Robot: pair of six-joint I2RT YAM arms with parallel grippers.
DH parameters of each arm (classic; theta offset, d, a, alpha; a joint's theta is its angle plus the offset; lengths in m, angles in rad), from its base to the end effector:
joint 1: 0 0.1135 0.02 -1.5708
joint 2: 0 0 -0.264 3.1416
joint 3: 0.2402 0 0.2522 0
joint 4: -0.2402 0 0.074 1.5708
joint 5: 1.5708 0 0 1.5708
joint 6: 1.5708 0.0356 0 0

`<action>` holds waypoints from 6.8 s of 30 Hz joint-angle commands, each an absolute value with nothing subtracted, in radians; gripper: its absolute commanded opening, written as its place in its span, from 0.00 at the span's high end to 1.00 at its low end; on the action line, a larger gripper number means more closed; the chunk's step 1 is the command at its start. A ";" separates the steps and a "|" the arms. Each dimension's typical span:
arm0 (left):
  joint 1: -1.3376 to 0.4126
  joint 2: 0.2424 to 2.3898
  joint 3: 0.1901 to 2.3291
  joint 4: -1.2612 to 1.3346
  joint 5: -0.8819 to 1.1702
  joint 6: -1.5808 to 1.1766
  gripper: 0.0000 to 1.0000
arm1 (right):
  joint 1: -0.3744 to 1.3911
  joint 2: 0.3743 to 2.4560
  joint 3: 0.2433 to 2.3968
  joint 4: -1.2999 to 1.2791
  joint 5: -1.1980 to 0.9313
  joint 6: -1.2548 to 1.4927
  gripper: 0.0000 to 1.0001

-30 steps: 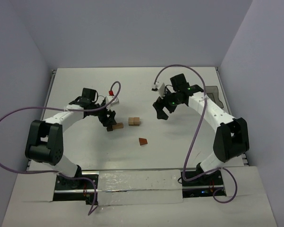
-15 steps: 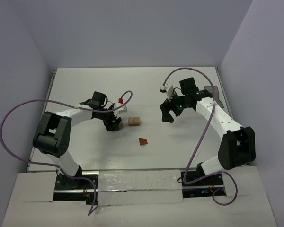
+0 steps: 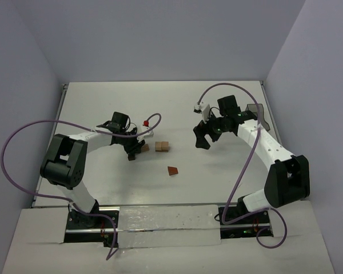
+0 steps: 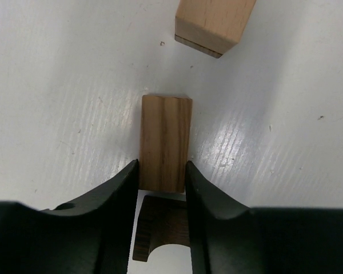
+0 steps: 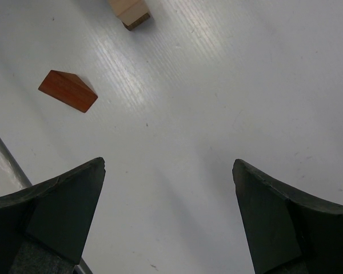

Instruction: Build the wood block tower

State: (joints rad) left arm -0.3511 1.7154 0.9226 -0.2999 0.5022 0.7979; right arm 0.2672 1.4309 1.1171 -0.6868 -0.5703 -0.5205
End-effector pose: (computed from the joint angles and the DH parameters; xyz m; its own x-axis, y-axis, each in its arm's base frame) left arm 0.2956 -0.1265 0.1490 -0.2174 0.7479 -0.6272 0.9525 0.3029 0.0310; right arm 0.2754 0.0953 0.2689 -0.4541 -0.5583 -0.6943 -0.8404 0.5271 0.1258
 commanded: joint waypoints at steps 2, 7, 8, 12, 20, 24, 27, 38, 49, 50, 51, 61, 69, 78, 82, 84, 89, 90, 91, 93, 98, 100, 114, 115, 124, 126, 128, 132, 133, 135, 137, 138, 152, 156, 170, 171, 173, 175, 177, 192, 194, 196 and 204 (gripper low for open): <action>-0.356 1.698 0.926 -0.277 0.496 0.813 0.65 | 0.259 1.372 1.092 -0.641 -0.571 -0.515 0.00; -0.355 1.687 0.975 -0.329 0.499 0.817 0.77 | 0.247 1.347 1.077 -0.637 -0.572 -0.520 0.00; -0.354 1.682 0.989 -0.348 0.505 0.824 0.78 | 0.242 1.344 1.076 -0.635 -0.575 -0.520 0.00; -0.354 1.659 1.071 -0.453 0.535 0.862 0.80 | 0.228 1.332 1.061 -0.633 -0.589 -0.522 0.00; -0.365 1.666 1.292 -0.655 0.668 0.941 0.78 | 0.197 1.321 1.035 -0.630 -0.616 -0.531 0.00; -0.397 1.702 1.372 -0.727 0.702 0.970 0.76 | 0.194 1.323 1.030 -0.629 -0.628 -0.537 0.00; -0.433 1.723 1.396 -0.760 0.709 0.999 0.73 | 0.192 1.330 1.031 -0.627 -0.640 -0.537 0.00; -0.474 1.781 1.432 -0.799 0.747 1.055 0.61 | 0.189 1.339 1.032 -0.634 -0.660 -0.539 0.00; -0.500 1.862 1.471 -0.825 0.759 1.072 0.55 | 0.189 1.351 1.039 -0.644 -0.670 -0.540 0.00; -0.502 1.866 1.473 -0.824 0.758 1.071 0.55 | 0.189 1.352 1.039 -0.645 -0.669 -0.540 0.00; -0.503 1.871 1.473 -0.823 0.757 1.069 0.54 | 0.189 1.353 1.039 -0.646 -0.669 -0.540 0.00; -0.503 1.894 1.473 -0.801 0.752 1.048 0.51 | 0.190 1.362 1.042 -0.641 -0.676 -0.537 0.00; -0.502 1.765 1.345 -0.774 0.749 1.108 0.48 | 0.190 1.364 1.042 -0.640 -0.677 -0.537 0.00; -0.422 1.739 1.293 -0.991 0.809 1.494 0.44 | 0.189 1.373 1.045 -0.647 -0.678 -0.538 0.00; -0.420 1.773 1.305 -1.055 0.786 1.579 0.43 | 0.190 1.382 1.046 -0.647 -0.672 -0.536 0.00; -0.421 1.789 1.304 -1.056 0.776 1.601 0.43 | 0.189 1.385 1.045 -0.647 -0.671 -0.535 0.00; -0.425 1.841 1.323 -1.052 0.748 1.652 0.43 | 0.189 1.396 1.051 -0.655 -0.667 -0.538 0.00; -0.428 1.850 1.330 -1.054 0.741 1.658 0.43 | 0.189 1.400 1.054 -0.656 -0.667 -0.538 0.00; -0.429 1.862 1.337 -1.053 0.739 1.662 0.42 | 0.189 1.403 1.055 -0.659 -0.666 -0.538 0.00; -0.433 1.881 1.347 -1.051 0.733 1.669 0.43 | 0.190 1.405 1.057 -0.660 -0.664 -0.540 0.00; -0.443 1.914 1.367 -1.033 0.734 1.675 0.42 | 0.189 1.412 1.050 -0.662 -0.664 -0.540 0.00; -0.449 1.927 1.375 -1.030 0.728 1.670 0.42 | 0.190 1.415 1.049 -0.663 -0.664 -0.541 0.00; -0.485 1.969 1.357 -0.990 0.672 1.650 0.40 | 0.190 1.426 1.052 -0.668 -0.669 -0.545 0.00; -0.487 1.974 1.363 -0.993 0.667 1.647 0.40 | 0.189 1.426 1.052 -0.670 -0.669 -0.546 0.00; -0.506 1.948 1.308 -0.964 0.583 1.620 0.46 | 0.189 1.418 1.053 -0.678 -0.669 -0.552 0.00; -0.505 1.936 1.292 -0.955 0.578 1.618 0.49 | 0.190 1.420 1.055 -0.678 -0.669 -0.551 0.00; -0.505 1.918 1.270 -0.938 0.569 1.614 0.52 | 0.189 1.420 1.056 -0.680 -0.672 -0.552 0.00; -0.505 1.879 1.230 -0.904 0.564 1.595 0.65 | 0.189 1.414 1.055 -0.682 -0.671 -0.554 0.00; -0.505 1.875 1.229 -0.898 0.568 1.584 0.67 | 0.189 1.414 1.055 -0.681 -0.671 -0.554 0.00; -0.505 1.852 1.221 -0.876 0.583 1.545 0.75 | 0.190 1.410 1.054 -0.681 -0.671 -0.555 0.00; -0.506 1.825 1.220 -0.866 0.592 1.508 0.82 | 0.189 1.410 1.053 -0.681 -0.671 -0.556 0.00; -0.505 1.805 1.220 -0.860 0.601 1.491 0.86 | 0.189 1.409 1.051 -0.681 -0.673 -0.557 0.00; -0.542 1.782 1.428 -0.790 0.607 1.034 0.96 | 0.189 1.411 1.040 -0.668 -0.671 -0.568 0.00; -0.561 1.839 1.472 -0.771 0.582 0.980 0.99 | 0.187 1.411 1.037 -0.668 -0.669 -0.569 0.00; -0.591 1.916 1.502 -0.736 0.544 0.933 0.90 | 0.186 1.417 1.026 -0.666 -0.669 -0.575 0.00; -0.592 1.921 1.505 -0.736 0.541 0.930 0.89 | 0.186 1.417 1.026 -0.666 -0.669 -0.575 0.00; -0.594 1.926 1.506 -0.738 0.537 0.928 0.86 | 0.184 1.419 1.027 -0.666 -0.670 -0.576 0.00; -0.594 1.932 1.512 -0.741 0.533 0.927 0.83 | 0.184 1.419 1.028 -0.667 -0.670 -0.576 0.00; -0.595 1.936 1.514 -0.741 0.531 0.925 0.81 | 0.185 1.420 1.029 -0.667 -0.669 -0.574 0.00; -0.601 1.954 1.523 -0.741 0.531 0.920 0.75 | 0.184 1.427 1.031 -0.669 -0.670 -0.575 0.00; -0.603 1.956 1.525 -0.743 0.528 0.922 0.74 | 0.185 1.428 1.032 -0.670 -0.673 -0.575 0.00; -0.603 1.958 1.526 -0.744 0.526 0.923 0.72 | 0.185 1.428 1.032 -0.670 -0.672 -0.575 0.00; -0.604 1.957 1.519 -0.742 0.523 0.933 0.50 | 0.184 1.428 1.032 -0.670 -0.673 -0.575 0.00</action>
